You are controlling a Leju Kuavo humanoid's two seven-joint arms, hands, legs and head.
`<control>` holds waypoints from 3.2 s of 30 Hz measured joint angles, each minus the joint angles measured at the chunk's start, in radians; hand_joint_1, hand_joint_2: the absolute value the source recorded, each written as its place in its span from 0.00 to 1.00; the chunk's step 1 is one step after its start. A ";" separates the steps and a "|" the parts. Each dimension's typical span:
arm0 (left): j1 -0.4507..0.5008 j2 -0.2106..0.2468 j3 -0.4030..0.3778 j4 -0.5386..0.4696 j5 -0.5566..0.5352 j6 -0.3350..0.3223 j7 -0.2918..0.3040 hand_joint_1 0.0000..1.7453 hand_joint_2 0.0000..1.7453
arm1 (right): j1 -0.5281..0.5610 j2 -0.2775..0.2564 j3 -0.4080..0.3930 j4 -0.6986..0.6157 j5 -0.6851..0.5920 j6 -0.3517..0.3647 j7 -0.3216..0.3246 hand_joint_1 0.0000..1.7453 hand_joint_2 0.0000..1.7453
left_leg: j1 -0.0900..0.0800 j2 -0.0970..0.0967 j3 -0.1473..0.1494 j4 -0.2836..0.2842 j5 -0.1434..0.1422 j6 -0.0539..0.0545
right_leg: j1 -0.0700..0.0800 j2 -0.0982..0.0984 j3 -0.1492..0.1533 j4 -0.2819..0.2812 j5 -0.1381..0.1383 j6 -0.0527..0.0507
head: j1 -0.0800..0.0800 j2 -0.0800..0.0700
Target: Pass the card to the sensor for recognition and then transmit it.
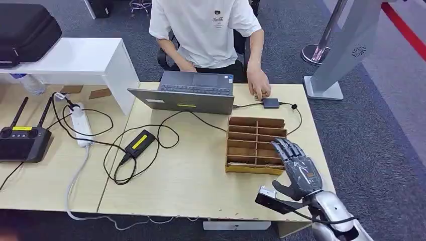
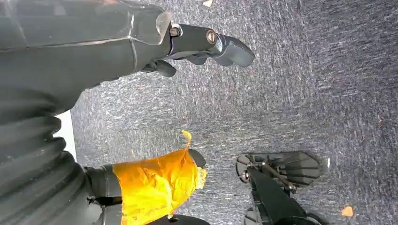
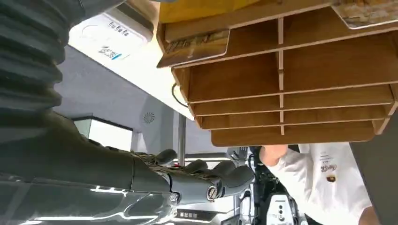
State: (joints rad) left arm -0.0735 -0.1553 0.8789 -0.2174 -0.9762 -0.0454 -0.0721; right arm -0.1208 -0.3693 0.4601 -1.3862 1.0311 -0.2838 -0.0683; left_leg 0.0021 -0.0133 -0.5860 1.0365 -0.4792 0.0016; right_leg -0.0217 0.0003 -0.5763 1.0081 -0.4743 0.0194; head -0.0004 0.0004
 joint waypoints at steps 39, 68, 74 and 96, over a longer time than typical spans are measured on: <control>-0.006 -0.003 0.000 0.000 -0.029 -0.007 0.012 0.00 1.00 | -0.072 0.053 0.004 0.176 0.022 -0.033 0.007 0.00 1.00 | 0.000 0.000 0.000 0.000 0.000 0.000 | 0.000 0.000 0.000 0.000 0.000 0.000 | 0.000 0.000; -0.007 -0.004 0.000 0.000 -0.034 -0.008 0.013 0.00 1.00 | -0.074 0.058 -0.013 0.195 -0.008 -0.034 -0.010 1.00 1.00 | 0.000 0.000 0.000 0.000 0.000 0.000 | 0.000 0.000 0.000 0.000 0.000 0.000 | 0.000 0.000; -0.007 -0.004 0.000 0.000 -0.034 -0.006 0.013 0.00 1.00 | -0.071 0.059 -0.019 0.195 -0.008 -0.035 -0.010 1.00 1.00 | 0.000 0.000 0.000 0.000 0.000 0.000 | 0.000 0.000 0.000 0.000 0.000 0.000 | 0.000 0.000; -0.024 -0.027 0.006 0.000 -0.029 0.132 0.012 0.00 1.00 | -0.051 0.058 -0.079 0.129 -0.021 -0.046 -0.012 1.00 1.00 | 0.000 0.001 0.000 0.000 0.001 -0.001 | 0.000 0.001 -0.001 0.000 0.001 0.000 | 0.000 0.000</control>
State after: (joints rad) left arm -0.0974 -0.1823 0.8847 -0.2174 -1.0056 0.0870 -0.0599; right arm -0.1716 -0.3117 0.3807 -1.2573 1.0097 -0.3303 -0.0801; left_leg 0.0021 -0.0118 -0.5859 1.0367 -0.4786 0.0010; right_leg -0.0216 0.0018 -0.5772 1.0083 -0.4738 0.0189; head -0.0004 0.0004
